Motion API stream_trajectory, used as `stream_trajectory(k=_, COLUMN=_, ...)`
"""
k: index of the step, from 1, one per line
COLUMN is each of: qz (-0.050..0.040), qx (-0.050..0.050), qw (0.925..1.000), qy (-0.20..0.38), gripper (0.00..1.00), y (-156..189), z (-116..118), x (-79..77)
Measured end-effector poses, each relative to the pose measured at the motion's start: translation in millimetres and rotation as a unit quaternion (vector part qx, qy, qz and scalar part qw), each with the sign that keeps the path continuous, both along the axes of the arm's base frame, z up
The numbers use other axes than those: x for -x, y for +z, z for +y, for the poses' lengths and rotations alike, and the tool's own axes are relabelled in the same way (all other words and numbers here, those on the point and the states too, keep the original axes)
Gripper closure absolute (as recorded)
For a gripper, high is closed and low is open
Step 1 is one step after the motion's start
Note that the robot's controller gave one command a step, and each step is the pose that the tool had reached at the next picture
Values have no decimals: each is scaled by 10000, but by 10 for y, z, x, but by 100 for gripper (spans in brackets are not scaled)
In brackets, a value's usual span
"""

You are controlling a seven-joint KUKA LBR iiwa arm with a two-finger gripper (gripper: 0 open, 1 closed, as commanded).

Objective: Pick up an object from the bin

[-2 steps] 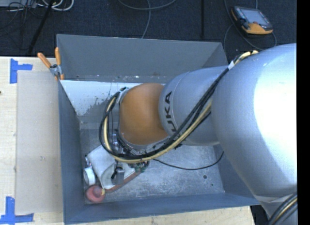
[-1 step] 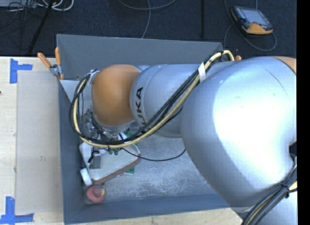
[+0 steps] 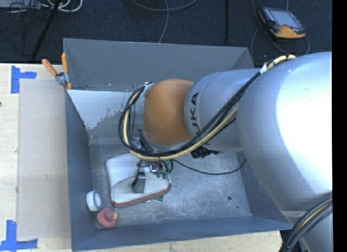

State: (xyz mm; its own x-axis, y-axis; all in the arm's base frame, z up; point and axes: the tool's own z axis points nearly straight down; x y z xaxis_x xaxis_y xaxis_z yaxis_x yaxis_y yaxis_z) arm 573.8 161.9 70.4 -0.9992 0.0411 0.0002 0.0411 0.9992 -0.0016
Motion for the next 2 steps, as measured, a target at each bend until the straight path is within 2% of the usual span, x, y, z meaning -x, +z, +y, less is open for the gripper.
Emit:
stream_trajectory(k=1, qz=-26, qx=-20, qw=10000, qy=17, gripper=100, y=4, z=40, x=-11)
stream_trajectory(k=2, qz=-42, qx=-18, qw=9995, qy=-327, gripper=100, y=1406, z=-24, x=-121)
